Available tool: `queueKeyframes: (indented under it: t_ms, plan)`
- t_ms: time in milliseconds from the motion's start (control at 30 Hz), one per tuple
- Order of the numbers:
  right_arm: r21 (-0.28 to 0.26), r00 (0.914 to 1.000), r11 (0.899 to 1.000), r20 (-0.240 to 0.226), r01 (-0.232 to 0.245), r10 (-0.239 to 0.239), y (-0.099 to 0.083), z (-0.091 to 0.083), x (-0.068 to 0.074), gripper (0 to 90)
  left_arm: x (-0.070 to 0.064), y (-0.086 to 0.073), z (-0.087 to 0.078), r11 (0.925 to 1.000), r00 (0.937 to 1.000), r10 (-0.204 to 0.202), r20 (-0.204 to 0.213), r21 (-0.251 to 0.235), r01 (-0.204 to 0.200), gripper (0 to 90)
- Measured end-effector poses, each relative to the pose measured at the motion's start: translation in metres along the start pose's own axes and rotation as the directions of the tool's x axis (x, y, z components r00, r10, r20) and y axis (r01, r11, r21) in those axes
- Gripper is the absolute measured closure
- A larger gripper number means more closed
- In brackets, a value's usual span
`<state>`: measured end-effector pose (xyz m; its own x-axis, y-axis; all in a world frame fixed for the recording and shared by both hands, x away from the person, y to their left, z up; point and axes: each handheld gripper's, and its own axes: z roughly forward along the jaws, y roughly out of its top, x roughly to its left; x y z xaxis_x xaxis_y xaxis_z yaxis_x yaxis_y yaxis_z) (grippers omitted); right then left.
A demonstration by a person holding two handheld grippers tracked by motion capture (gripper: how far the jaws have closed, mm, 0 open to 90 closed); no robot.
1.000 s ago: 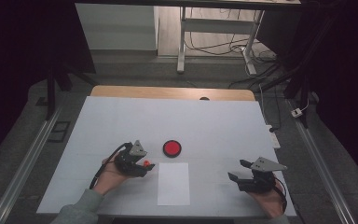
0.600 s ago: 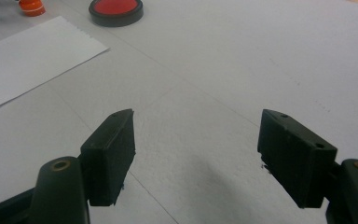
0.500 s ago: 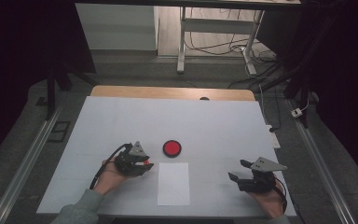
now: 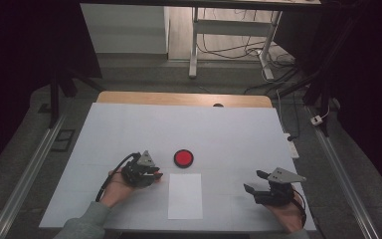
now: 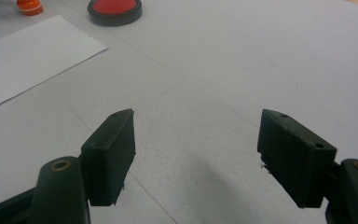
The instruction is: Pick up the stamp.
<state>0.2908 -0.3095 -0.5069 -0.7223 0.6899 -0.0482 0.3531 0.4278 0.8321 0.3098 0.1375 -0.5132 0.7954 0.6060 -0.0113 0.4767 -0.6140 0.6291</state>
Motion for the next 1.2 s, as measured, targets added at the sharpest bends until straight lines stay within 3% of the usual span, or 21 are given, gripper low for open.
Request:
queueKeyframes:
  t_ms: [267, 467, 600, 833, 1200]
  plan:
    - [-0.004, 1.0, 1.0, 0.006, 0.003, -0.003, 0.0, -0.001, 0.0, 27.7, -0.001, 0.0, -0.002, 0.9998, 0.9998, 0.004, -0.018, -0.019, -0.004, 72.3]
    - [-0.006, 1.0, 1.0, 0.006, 0.003, -0.003, 0.0, -0.002, -0.001, 28.0, 0.002, -0.001, -0.014, 0.9957, 0.9997, -0.021, -0.012, -0.09, 0.02, 72.3]
    - [-0.006, 0.9999, 1.0, 0.011, 0.007, -0.007, 0.0, -0.002, 0.0, 28.2, 0.004, -0.002, -0.018, 0.9935, 0.9995, -0.032, -0.006, -0.109, 0.031, 72.3]
    - [-0.014, 0.9999, 1.0, 0.007, 0.009, -0.009, 0.001, -0.001, 0.0, 28.1, 0.007, -0.003, -0.03, 0.9812, 0.998, -0.064, 0.008, -0.182, 0.064, 72.3]
    - [-0.018, 0.9996, 1.0, 0.019, 0.02, -0.02, 0.0, -0.001, 0.001, 27.3, 0.008, 0.0, -0.045, 0.9652, 0.997, -0.071, 0.03, -0.25, 0.076, 72.3]
